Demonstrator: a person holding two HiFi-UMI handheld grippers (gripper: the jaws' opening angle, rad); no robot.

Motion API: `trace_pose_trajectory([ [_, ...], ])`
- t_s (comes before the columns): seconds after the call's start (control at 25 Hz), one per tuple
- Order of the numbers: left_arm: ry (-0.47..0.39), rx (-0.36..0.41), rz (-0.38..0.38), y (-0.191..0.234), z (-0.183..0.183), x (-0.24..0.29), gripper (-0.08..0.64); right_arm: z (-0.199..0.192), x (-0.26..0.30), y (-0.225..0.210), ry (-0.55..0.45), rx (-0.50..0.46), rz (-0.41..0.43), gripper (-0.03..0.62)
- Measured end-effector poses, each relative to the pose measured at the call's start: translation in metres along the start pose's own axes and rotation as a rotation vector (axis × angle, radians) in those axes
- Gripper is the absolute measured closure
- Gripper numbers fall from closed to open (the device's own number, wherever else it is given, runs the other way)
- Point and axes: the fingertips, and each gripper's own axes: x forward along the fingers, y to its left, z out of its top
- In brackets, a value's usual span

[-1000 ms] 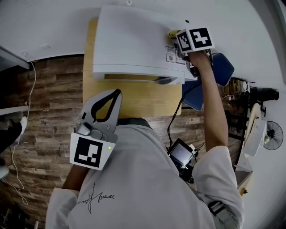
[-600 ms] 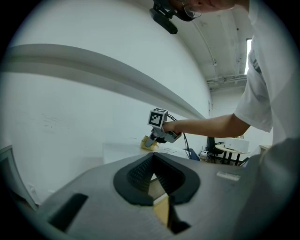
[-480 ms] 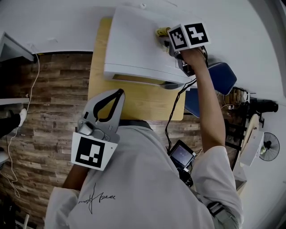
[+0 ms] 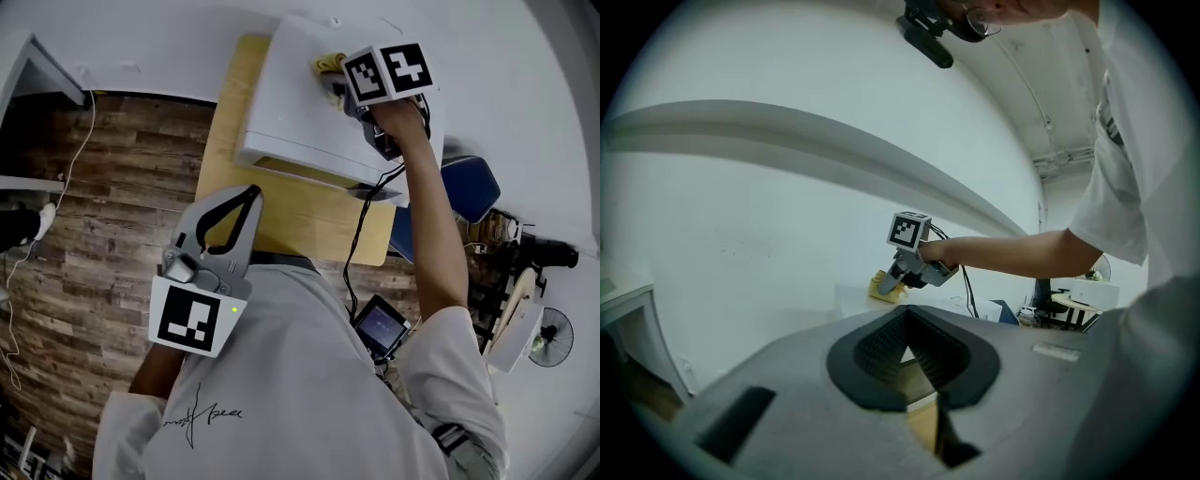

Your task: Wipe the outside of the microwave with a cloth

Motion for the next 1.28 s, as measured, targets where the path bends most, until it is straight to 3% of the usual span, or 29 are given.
trace_pose_trajectory([
  [0.36,-0.005,-0.05,0.089,0.014,-0.007,-0.02,0.566,0.03,0.019,0.041,-0.004,-0.083,0.056,0.472],
  [0.6,-0.001,-0.03,0.111,0.01,-0.009,-0.026,0.566,0.042,0.026,0.066,-0.013,-0.132,0.091,0.472],
  [0.92,-0.005,-0.02,0.133,0.007,-0.007,-0.029,0.566,0.059,0.011,0.128,-0.066,-0.17,0.288,0.472],
  [1.08,0.0,0.016,0.079,-0.003,-0.004,-0.019,0.566,0.056,-0.016,0.112,-0.102,-0.199,0.21,0.471],
  [1.28,-0.008,0.015,0.015,-0.016,0.005,-0.007,0.566,0.028,-0.048,0.058,-0.116,-0.12,0.106,0.471],
])
